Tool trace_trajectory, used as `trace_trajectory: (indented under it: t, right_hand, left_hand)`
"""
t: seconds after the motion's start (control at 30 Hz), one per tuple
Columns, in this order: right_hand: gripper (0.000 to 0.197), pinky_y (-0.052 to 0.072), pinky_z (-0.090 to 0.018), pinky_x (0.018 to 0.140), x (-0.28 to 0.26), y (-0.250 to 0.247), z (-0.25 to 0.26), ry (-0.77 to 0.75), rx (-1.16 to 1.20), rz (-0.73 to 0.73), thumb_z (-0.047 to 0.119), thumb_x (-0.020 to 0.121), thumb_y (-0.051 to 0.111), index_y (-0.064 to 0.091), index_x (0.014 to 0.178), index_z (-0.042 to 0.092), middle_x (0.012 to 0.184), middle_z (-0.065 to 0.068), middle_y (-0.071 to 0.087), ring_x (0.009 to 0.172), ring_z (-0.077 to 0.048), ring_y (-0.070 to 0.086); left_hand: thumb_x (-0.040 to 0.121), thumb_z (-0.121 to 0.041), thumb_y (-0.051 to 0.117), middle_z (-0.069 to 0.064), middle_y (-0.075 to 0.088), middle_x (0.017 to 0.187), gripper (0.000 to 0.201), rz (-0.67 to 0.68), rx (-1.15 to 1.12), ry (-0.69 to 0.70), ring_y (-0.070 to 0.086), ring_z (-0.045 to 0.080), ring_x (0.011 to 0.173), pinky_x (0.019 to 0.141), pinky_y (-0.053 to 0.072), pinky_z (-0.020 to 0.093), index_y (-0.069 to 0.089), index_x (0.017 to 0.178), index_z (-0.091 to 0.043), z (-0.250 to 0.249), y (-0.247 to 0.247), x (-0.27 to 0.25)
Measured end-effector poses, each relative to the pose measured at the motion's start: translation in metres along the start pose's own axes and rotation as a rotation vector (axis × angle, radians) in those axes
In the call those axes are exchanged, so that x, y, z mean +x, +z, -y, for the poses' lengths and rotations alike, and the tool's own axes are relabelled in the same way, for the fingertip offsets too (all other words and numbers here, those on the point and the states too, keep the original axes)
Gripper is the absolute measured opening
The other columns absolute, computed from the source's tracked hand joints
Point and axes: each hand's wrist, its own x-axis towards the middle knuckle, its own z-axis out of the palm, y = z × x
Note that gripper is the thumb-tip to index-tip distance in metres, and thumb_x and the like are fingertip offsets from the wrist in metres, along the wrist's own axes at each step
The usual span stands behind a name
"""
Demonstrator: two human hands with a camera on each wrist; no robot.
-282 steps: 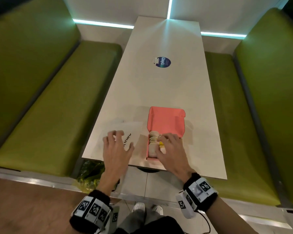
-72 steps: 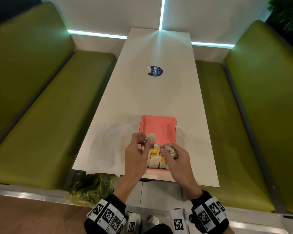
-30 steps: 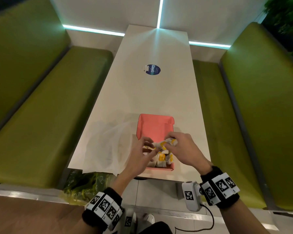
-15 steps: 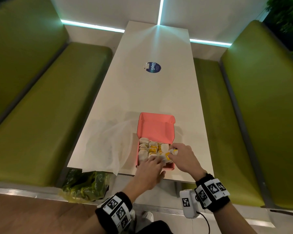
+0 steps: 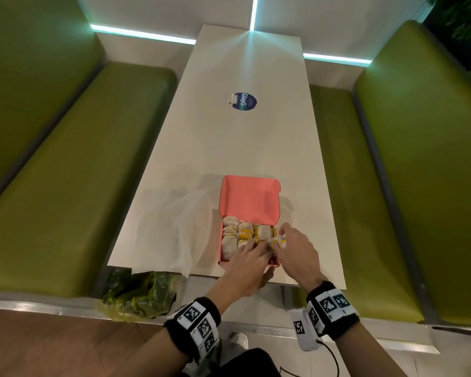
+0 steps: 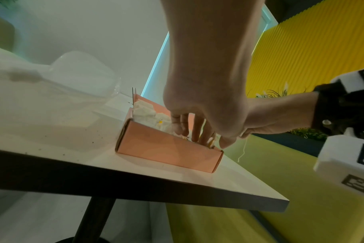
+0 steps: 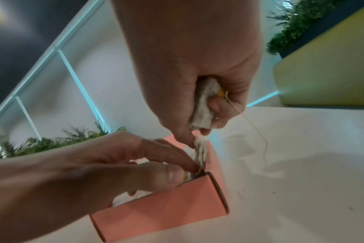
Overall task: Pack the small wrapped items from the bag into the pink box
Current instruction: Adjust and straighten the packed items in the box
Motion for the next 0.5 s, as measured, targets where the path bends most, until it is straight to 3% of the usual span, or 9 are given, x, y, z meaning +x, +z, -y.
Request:
trace_trajectory:
  t: [0.1,0.23,0.5]
  right_hand:
    - [0.022,0.054,-0.04,0.071,-0.006,0.003,-0.001,-0.112,-0.086,0.043,0.035,0.1,0.047,0.051,0.119,0.025,0.099,0.001,0.057,0.087,-0.025,0.062]
    - [0.02,0.054,-0.039,0.07,-0.004,0.008,-0.004,-0.13,-0.176,0.082,0.031,0.101,0.046,0.061,0.111,0.024,0.094,0.005,0.05,0.085,-0.024,0.062]
    - [0.022,0.052,-0.039,0.072,0.005,0.011,-0.006,-0.161,-0.283,0.116,0.033,0.099,0.05,0.061,0.115,0.022,0.104,0.0,0.053,0.092,-0.026,0.064]
  left_hand:
    - [0.094,-0.038,0.052,0.003,0.058,0.134,0.037,0.022,0.017,-0.02,0.051,0.032,0.112,0.087,0.049,0.043,0.063,0.121,-0.015,0.001,0.0,0.002]
    - [0.095,-0.037,0.054,0.003,0.053,0.14,0.038,0.051,0.009,-0.025,0.047,0.032,0.117,0.092,0.046,0.043,0.061,0.125,-0.015,0.0,-0.002,0.004]
    - [0.094,-0.036,0.055,0.002,0.053,0.14,0.037,0.053,0.032,-0.025,0.046,0.031,0.116,0.089,0.046,0.043,0.061,0.124,-0.015,0.003,0.0,0.002]
